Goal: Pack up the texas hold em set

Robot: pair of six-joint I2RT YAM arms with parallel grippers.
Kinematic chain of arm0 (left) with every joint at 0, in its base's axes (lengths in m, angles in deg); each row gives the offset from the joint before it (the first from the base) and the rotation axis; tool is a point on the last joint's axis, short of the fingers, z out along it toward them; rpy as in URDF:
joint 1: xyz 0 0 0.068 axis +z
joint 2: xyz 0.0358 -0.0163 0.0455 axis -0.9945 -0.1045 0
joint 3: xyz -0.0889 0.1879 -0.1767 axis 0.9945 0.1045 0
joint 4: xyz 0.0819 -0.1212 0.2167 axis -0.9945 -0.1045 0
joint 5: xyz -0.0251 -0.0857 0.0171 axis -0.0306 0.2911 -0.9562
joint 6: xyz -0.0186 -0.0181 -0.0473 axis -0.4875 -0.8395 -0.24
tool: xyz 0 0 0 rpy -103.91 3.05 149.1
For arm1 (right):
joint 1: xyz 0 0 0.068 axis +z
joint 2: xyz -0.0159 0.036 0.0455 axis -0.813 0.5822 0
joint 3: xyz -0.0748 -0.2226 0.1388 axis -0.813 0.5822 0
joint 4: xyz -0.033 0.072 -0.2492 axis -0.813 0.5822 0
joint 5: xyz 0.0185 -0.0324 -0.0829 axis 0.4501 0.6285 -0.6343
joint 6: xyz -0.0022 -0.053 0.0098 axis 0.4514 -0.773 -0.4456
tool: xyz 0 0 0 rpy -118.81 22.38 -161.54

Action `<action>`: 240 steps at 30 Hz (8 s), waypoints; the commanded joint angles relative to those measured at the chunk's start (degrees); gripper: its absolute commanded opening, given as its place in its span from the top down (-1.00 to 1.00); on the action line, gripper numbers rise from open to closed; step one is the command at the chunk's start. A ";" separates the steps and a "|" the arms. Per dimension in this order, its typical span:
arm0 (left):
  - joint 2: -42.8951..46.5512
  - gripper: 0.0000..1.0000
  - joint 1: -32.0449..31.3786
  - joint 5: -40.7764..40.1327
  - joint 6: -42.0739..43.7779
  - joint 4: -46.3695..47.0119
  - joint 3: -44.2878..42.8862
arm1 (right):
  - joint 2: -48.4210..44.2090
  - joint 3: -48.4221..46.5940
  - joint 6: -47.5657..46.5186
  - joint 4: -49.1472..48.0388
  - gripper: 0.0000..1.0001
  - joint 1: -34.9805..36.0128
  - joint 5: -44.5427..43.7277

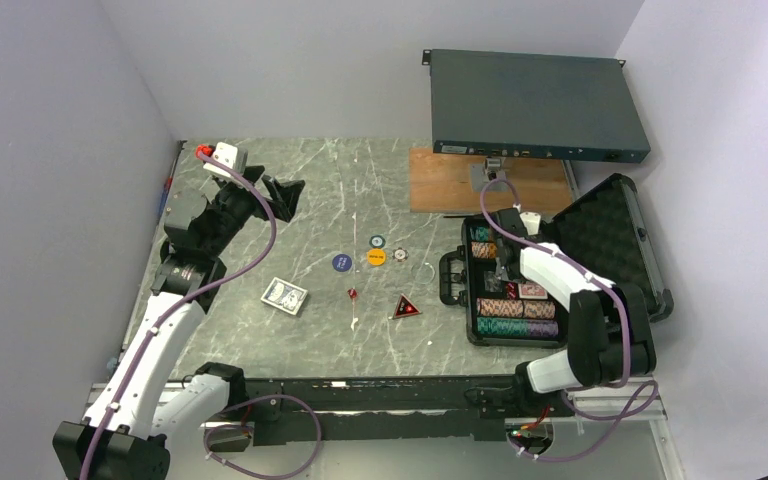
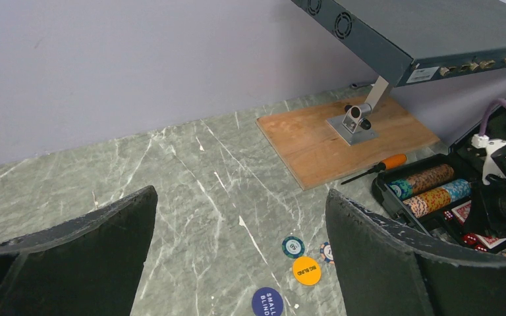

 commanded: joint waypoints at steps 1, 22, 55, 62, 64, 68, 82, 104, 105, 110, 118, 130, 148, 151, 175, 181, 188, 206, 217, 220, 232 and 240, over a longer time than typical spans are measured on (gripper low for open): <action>0.35 -0.98 -0.25 0.11 -0.19 2.64 -1.62 | 2.61 -2.48 -2.93 -2.17 1.00 -0.36 3.34; -0.01 -0.98 -0.25 0.91 -0.77 2.82 -1.72 | 3.65 -2.59 -5.03 -5.49 0.86 -0.38 5.88; -0.48 -0.98 -0.24 2.58 -1.73 2.96 -2.09 | -6.79 2.37 7.05 -1.11 0.87 -1.10 0.32; -0.66 -0.98 -0.25 2.17 -1.62 3.15 -1.78 | -3.86 1.66 9.78 0.18 1.00 -2.55 0.74; -0.60 -0.98 -0.24 1.87 -1.61 3.23 -1.62 | -2.85 0.89 9.72 0.08 1.00 -3.03 0.95; -0.43 -0.98 -0.25 2.42 -1.64 3.11 -1.87 | -1.86 0.43 9.67 -0.90 1.00 -3.36 3.23; -0.62 -0.98 -0.25 2.02 -1.28 2.97 -1.89 | 2.12 -1.49 9.36 -4.58 1.00 -3.41 3.95; -0.07 -0.98 -0.25 1.57 -0.94 2.73 -1.98 | -3.20 0.04 10.36 5.10 1.00 -3.77 6.72; 0.02 -0.98 -0.25 1.58 -0.85 2.75 -1.92 | -3.66 -0.69 8.94 4.81 0.98 -3.76 7.05; -0.24 -0.98 -0.25 1.52 -0.76 2.60 -2.06 | -11.38 -3.55 2.83 3.02 0.43 0.73 8.60; -0.48 -0.98 -0.23 1.33 -0.78 2.50 -2.06 | -15.52 -2.20 0.60 -9.09 -0.45 22.92 16.50; 1.30 -0.98 -0.25 -2.70 0.71 1.83 -1.55 | 13.55 -16.88 -2.67 -21.85 -0.57 43.44 22.92; 1.52 -0.98 3.20 -1.02 -1.75 2.89 -1.36 | 29.00 -29.77 -4.43 -13.52 0.11 48.78 16.35; 1.47 -0.98 3.89 -0.38 -2.40 3.25 -1.29 | 29.56 -29.77 -4.15 -13.30 0.18 48.81 16.40; 0.71 -0.98 5.35 1.96 -4.17 4.22 -1.20 | 30.95 -30.55 -3.91 -13.39 0.30 48.80 14.69; 0.76 -0.98 5.46 2.10 -4.31 4.32 -1.20 | 30.74 -30.62 -3.91 -13.36 0.30 48.83 14.90; 0.63 -0.98 5.62 2.36 -4.49 4.39 -1.20 | 30.67 -30.60 -3.87 -13.21 0.35 48.82 14.80; 0.42 -0.98 5.90 3.16 -5.01 4.66 -1.21 | 25.29 -27.08 -3.79 -10.89 1.00 47.91 8.09; 0.20 -0.98 5.90 4.05 -5.91 5.22 -1.18 | -6.12 -4.73 13.65 -0.26 1.00 29.53 -6.15; 0.01 -0.98 5.90 4.47 -6.32 5.42 -1.11 | -14.17 -0.40 17.42 3.51 1.00 19.62 -6.04; -0.38 -0.98 5.81 4.84 -6.85 5.86 -0.78 | -12.56 2.72 4.00 -1.90 1.00 -0.90 -0.92; -0.81 -0.98 5.82 5.00 -6.72 5.73 -1.02 | -5.84 0.60 0.86 -2.66 1.00 -1.17 4.28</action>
